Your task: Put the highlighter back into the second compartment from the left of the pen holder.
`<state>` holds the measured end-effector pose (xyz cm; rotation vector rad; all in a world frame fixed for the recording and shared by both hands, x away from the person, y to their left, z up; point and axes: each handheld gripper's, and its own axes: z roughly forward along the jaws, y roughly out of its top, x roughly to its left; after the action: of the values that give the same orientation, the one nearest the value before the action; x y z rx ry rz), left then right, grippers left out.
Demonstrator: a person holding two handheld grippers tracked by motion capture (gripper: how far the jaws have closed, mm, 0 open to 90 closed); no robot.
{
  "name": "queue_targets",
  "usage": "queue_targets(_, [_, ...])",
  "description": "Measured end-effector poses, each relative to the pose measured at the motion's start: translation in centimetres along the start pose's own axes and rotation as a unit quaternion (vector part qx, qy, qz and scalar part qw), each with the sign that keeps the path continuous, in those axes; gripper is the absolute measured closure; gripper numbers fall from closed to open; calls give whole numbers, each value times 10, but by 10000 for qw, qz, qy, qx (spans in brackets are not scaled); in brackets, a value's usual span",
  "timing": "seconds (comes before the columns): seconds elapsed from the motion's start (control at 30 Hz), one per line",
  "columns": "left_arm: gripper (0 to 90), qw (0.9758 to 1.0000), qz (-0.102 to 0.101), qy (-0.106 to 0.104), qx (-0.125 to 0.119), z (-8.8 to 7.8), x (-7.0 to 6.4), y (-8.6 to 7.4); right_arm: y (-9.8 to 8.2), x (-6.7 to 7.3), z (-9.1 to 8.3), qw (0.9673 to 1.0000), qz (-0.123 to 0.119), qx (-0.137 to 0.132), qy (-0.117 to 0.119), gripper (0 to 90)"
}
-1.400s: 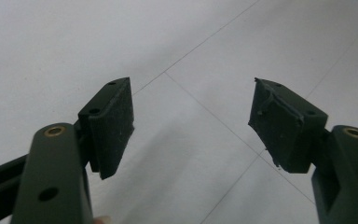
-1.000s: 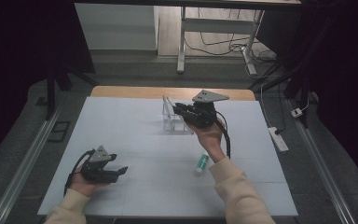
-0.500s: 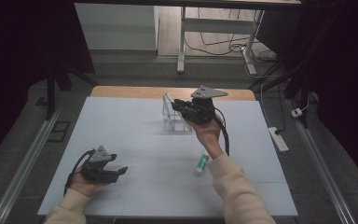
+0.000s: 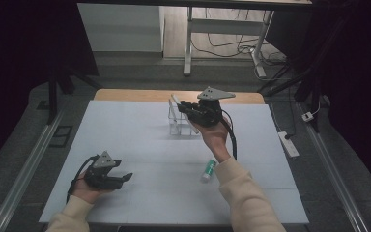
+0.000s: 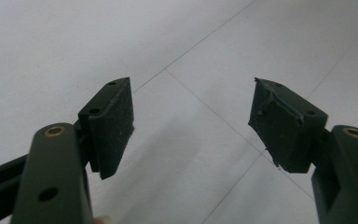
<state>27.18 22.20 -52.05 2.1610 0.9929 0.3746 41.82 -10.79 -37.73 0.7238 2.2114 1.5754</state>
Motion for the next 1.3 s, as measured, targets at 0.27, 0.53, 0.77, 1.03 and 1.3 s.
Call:
queue_targets(0.27, [305,10000,-5,-4,7,0,0,0,1,-4,4,10000,29,-3,-52,781])
queue_targets(0.53, [305,10000,-15,-8,6,0,1,-1,1,-11,8,9999,113,-16,-110,781])
queue_targets(0.77, [305,10000,-13,-8,7,0,1,-1,1,-19,15,9996,222,-118,-133,781])
queue_targets(1.03, [305,10000,-17,-18,0,0,1,-1,-4,-31,31,9988,415,-176,-195,781])
queue_targets(1.3, [305,10000,1,-13,1,0,1,-1,-8,-39,47,9983,440,-252,-277,780])
